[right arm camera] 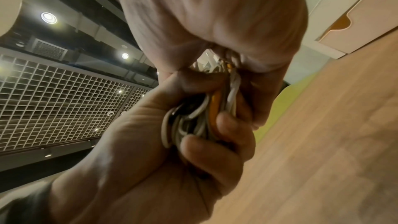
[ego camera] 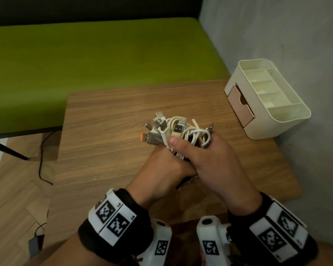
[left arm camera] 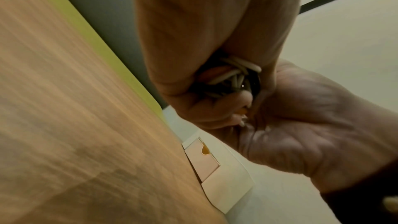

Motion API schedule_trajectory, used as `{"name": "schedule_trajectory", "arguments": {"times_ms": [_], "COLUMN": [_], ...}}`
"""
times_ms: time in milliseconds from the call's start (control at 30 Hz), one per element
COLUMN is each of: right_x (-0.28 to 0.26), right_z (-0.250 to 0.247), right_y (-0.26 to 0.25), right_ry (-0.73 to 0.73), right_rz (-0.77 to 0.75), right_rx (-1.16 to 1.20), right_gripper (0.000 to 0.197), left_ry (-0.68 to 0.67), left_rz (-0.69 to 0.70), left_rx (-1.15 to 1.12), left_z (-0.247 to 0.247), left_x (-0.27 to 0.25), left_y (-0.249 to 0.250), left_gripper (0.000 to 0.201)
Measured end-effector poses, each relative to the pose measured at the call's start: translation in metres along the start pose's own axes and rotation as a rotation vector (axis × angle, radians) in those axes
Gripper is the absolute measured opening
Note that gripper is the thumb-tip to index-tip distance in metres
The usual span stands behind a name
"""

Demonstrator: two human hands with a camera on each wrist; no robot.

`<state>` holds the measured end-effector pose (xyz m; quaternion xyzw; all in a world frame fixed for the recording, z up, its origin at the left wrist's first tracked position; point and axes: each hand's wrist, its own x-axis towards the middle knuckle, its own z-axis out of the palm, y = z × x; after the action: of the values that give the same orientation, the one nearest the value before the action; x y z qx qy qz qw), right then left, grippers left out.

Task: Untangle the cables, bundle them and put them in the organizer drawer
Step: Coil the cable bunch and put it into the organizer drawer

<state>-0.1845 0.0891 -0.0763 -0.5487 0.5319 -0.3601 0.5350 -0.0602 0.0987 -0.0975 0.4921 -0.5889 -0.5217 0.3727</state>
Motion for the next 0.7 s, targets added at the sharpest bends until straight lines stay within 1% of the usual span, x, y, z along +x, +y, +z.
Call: {"name": "schedule_trajectory", "arguments": {"times_ms": [33,67,167,300,367,400,433,500,533,600,633,667,700], "right_x": [0.000,0.000,0.003,0.007,0.012,0.014,0.015,0.015,0.015,0.014,0.014,0.015,0.013], "right_z": [0.000,0.000,0.000,-0.001,-0.001,-0.001,-0.001,-0.006,-0.009,-0.013,-0.013,-0.015,-0.017], "right_y": [0.001,0.001,0.005,0.010,0.014,0.016,0.018,0.018,0.017,0.010,0.005,0.005,0.004], "right_ry": [0.005,0.013,0.016,0.010,-0.020,-0.044,-0.072,-0.125,-0.150,-0.193,-0.177,-0.161,-0.127], "right_rz": [-0.007,-0.011,-0.017,-0.001,0.019,0.026,0.025,0.050,0.053,0.054,0.058,0.029,0.032], "right_rx": [0.011,0.023,0.037,0.039,-0.005,-0.037,-0.061,-0.072,-0.055,-0.046,-0.024,0.035,0.101], "right_gripper": [0.018,0.017,0.011,0.013,0.019,0.026,0.038,0.062,0.063,0.045,0.040,0.041,0.049], "left_ry": [0.019,0.034,0.072,0.088,0.127,0.152,0.169,0.170,0.174,0.191,0.199,0.207,0.214], "left_rz": [0.017,0.040,0.083,0.090,0.054,0.023,-0.007,-0.075,-0.114,-0.193,-0.221,-0.240,-0.252], "left_rx": [-0.028,-0.049,-0.114,-0.135,-0.176,-0.210,-0.240,-0.297,-0.335,-0.442,-0.483,-0.508,-0.522], "left_z": [0.002,0.004,0.010,0.013,0.014,0.015,0.015,0.012,0.009,0.001,-0.003,-0.005,-0.006], "left_x": [0.000,-0.001,0.000,0.001,0.003,0.004,0.005,0.009,0.011,0.014,0.014,0.014,0.014], "left_y": [-0.001,-0.001,-0.003,-0.007,-0.011,-0.013,-0.014,-0.017,-0.019,-0.021,-0.021,-0.022,-0.023], "left_gripper": [0.034,0.037,0.037,0.040,0.038,0.036,0.032,0.017,0.013,0.012,0.014,0.017,0.018]}}
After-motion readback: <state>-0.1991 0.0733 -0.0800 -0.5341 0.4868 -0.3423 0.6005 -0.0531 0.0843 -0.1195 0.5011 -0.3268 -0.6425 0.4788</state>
